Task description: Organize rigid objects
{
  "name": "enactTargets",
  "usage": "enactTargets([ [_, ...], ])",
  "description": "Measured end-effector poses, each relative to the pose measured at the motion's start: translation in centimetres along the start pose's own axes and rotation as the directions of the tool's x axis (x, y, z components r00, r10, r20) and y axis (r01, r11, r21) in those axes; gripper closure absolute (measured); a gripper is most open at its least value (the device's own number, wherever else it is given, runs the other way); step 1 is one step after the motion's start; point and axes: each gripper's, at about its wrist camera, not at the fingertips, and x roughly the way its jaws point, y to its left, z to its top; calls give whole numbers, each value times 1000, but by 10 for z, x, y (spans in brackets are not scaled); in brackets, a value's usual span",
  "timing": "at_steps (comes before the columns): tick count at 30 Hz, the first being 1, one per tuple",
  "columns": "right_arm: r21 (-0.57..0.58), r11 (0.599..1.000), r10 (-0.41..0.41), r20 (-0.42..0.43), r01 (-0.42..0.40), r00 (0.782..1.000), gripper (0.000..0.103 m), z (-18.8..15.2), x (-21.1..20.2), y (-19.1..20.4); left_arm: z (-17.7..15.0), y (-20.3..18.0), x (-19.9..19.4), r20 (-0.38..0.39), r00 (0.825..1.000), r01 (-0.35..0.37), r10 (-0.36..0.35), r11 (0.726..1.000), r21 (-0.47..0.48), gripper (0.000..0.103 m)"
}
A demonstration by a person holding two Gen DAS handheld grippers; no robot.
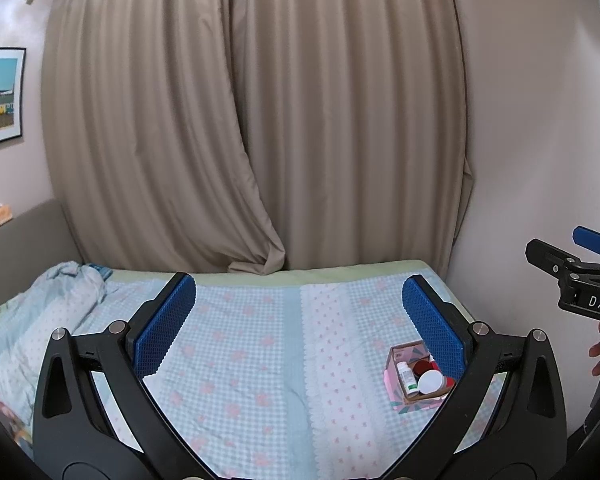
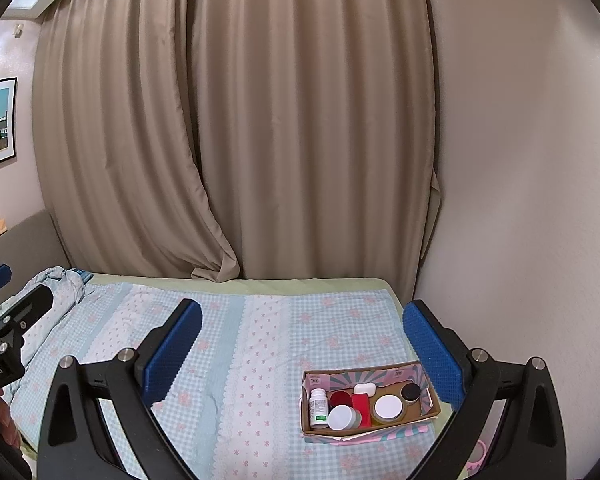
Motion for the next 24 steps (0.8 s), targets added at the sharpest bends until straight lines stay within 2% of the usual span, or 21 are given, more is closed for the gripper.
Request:
enactTargets([
  [13, -17, 1000, 8, 2, -8, 1000, 3, 2, 0, 0, 1, 3, 1, 7, 1000, 4, -3, 1000, -11, 0],
  [17, -18, 1000, 10, 1, -10, 1000, 3, 2, 0, 0, 1, 2, 5, -12, 1000, -21, 21, 1000, 5, 0],
  [24, -21, 1000, 15, -1, -15, 1000, 3, 3, 1, -2, 3, 3, 4, 11, 1000, -17, 17, 1000, 4, 0],
])
